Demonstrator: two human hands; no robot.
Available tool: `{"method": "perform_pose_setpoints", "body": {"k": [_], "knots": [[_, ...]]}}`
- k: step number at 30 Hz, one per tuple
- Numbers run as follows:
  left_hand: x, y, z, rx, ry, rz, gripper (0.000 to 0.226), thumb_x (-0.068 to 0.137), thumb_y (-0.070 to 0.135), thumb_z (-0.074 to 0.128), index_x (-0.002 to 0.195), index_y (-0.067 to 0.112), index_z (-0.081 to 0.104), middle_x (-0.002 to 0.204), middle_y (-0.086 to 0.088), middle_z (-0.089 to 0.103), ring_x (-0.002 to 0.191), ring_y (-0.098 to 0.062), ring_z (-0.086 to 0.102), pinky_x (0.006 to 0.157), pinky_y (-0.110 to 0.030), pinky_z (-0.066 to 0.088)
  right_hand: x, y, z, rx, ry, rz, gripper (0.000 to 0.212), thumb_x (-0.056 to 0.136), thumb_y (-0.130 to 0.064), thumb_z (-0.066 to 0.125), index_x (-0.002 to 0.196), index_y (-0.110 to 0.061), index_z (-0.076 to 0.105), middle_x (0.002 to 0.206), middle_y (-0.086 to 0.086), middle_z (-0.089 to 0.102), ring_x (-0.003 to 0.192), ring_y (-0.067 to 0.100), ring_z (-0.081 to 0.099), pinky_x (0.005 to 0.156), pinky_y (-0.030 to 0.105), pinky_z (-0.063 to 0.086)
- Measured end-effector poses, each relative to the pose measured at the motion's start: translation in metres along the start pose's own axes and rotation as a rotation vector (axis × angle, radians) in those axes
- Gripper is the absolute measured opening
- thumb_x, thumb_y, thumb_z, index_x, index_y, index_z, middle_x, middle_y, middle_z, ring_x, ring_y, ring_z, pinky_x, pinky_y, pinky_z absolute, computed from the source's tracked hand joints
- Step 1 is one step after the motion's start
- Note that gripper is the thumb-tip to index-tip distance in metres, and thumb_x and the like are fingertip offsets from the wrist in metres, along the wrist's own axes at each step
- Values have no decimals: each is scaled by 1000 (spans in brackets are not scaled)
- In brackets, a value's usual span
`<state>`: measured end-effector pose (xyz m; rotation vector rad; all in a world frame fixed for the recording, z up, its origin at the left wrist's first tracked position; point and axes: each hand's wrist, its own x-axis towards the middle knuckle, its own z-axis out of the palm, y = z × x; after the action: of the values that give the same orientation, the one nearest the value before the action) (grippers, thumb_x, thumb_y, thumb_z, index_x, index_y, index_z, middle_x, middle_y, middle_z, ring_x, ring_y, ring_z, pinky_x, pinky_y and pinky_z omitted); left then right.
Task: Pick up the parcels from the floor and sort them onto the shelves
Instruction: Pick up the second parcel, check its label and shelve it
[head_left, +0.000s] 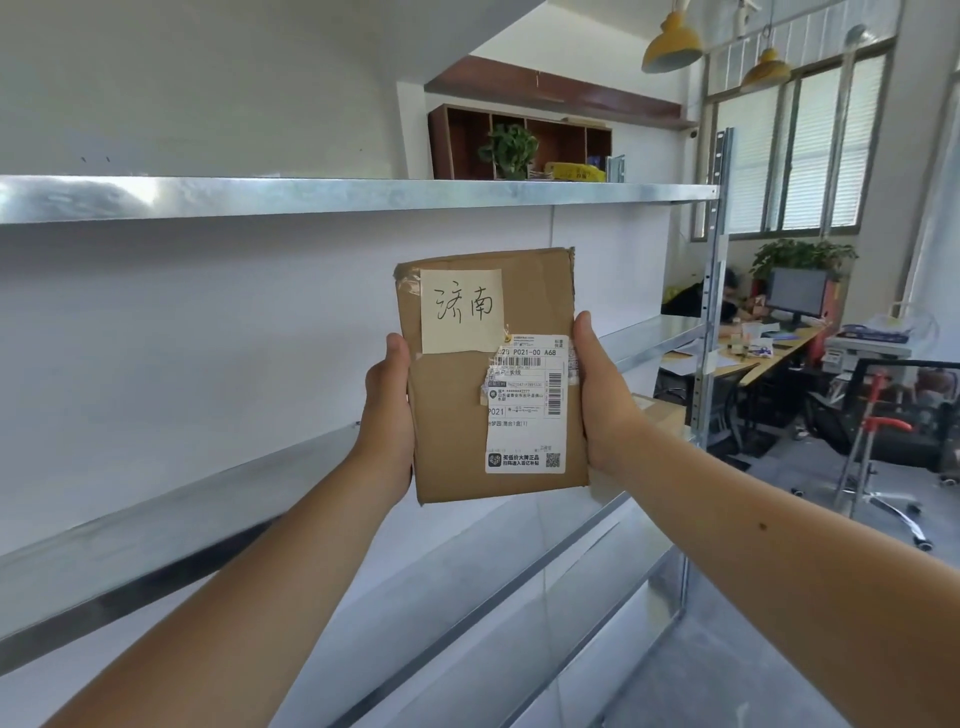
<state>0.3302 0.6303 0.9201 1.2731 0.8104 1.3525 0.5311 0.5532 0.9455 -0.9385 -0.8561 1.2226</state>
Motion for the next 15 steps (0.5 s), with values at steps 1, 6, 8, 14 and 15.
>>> {"method": "perform_pose_setpoints", "body": {"k": [1,6,8,14,15], "knots": [[-2,1,8,6,-4,18,104,64,105,47,138,34,66,136,-1,76,126,-27,72,110,-56,53,0,-1,-5,-5,15,1,73,96,-83,36,104,-27,83,110,9,85,93,31,83,95,51,61],[-4,-5,38,-23,-11,13,121,48,109,54,141,32,61,136,-1,74,124,-25,73,110,-56,53,-2,-11,-32,-24,89,5,72,93,-85,39,107,-29,82,111,7,85,98,33,83,99,54,60],[-5,-5,52,-20,-5,9,118,54,107,50,142,29,57,133,-2,74,121,-25,74,108,-56,55,-2,-14,-42,-9,106,-9,68,95,-82,40,98,-29,82,103,7,86,85,29,84,89,50,61],[12,-23,94,4,-46,7,128,46,109,55,144,27,58,135,-3,74,122,-25,74,108,-56,56,4,-25,-83,29,146,-18,73,93,-84,41,111,-27,81,112,11,85,101,35,82,95,53,61],[15,-26,102,4,-58,-2,127,46,109,55,144,28,58,135,-3,75,122,-25,74,108,-56,56,6,-28,-91,39,160,-18,72,93,-84,42,109,-26,82,111,10,85,101,35,82,97,55,60]]}}
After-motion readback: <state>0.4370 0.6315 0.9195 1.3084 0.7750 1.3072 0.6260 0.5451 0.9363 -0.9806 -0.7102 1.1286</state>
